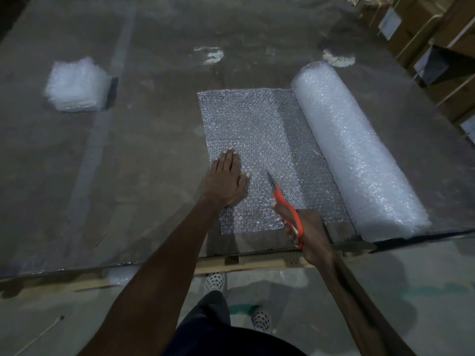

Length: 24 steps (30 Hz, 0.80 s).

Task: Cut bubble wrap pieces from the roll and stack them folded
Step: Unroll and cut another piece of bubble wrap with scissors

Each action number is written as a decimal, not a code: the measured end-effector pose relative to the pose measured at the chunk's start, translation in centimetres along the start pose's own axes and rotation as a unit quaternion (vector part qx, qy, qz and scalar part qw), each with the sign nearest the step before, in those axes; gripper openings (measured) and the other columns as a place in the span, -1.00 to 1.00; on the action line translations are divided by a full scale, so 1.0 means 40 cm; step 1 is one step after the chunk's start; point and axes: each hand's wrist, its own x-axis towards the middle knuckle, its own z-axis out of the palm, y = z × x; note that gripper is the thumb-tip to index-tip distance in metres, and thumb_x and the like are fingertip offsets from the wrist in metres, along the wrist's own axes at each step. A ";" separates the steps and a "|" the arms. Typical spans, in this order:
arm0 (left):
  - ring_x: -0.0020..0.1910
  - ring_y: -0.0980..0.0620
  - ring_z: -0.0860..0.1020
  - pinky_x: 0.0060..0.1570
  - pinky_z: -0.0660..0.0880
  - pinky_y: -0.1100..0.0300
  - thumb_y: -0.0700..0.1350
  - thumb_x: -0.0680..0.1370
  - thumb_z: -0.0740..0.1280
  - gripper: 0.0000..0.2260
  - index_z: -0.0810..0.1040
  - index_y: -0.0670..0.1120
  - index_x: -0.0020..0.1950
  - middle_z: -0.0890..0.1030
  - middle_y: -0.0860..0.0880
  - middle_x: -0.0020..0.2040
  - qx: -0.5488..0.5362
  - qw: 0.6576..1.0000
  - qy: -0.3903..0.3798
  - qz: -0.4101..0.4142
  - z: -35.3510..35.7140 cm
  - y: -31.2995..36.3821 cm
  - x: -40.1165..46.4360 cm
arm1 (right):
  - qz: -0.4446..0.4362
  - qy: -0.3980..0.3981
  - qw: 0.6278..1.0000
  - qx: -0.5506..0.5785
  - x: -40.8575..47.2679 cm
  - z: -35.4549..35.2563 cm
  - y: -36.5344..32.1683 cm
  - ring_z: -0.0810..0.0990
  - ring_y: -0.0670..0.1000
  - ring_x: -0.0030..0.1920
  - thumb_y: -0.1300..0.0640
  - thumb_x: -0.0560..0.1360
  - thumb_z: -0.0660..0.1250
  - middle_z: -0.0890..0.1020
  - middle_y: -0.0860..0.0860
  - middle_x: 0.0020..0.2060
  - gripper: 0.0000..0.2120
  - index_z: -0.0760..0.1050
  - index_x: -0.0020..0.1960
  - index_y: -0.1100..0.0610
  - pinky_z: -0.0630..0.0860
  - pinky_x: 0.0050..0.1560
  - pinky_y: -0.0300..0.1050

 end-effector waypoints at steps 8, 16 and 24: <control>0.62 -0.14 -0.11 0.55 -0.17 -0.01 0.15 0.70 -0.05 -0.38 -0.05 -0.22 0.63 -0.05 -0.21 0.64 -0.005 1.000 -0.003 -0.003 -0.006 0.005 -0.003 | -0.006 -0.003 1.000 -0.007 0.012 0.001 -0.009 0.33 -0.05 -0.58 0.02 0.41 0.60 0.46 0.09 -0.49 -0.68 0.54 -0.26 0.20 0.24 -0.57 -0.28; 0.62 -0.14 -0.09 0.56 -0.15 -0.03 0.21 0.64 -0.17 -0.31 -0.04 -0.21 0.63 -0.04 -0.21 0.63 0.006 1.000 -0.002 -0.004 0.002 0.003 -0.006 | -0.005 -0.005 1.000 -0.006 0.016 -0.003 -0.017 0.35 -0.06 -0.58 -0.02 0.41 0.59 0.48 0.08 -0.49 -0.67 0.58 -0.21 0.22 0.27 -0.56 -0.28; 0.62 -0.13 -0.09 0.56 -0.16 -0.02 0.22 0.65 -0.16 -0.32 -0.05 -0.20 0.63 -0.04 -0.20 0.63 0.009 1.000 0.001 -0.003 0.003 -0.001 -0.008 | -0.016 -0.014 1.000 -0.011 0.049 0.002 -0.022 0.34 -0.05 -0.58 0.01 0.41 0.60 0.47 0.11 -0.48 -0.67 0.57 -0.25 0.23 0.27 -0.57 -0.25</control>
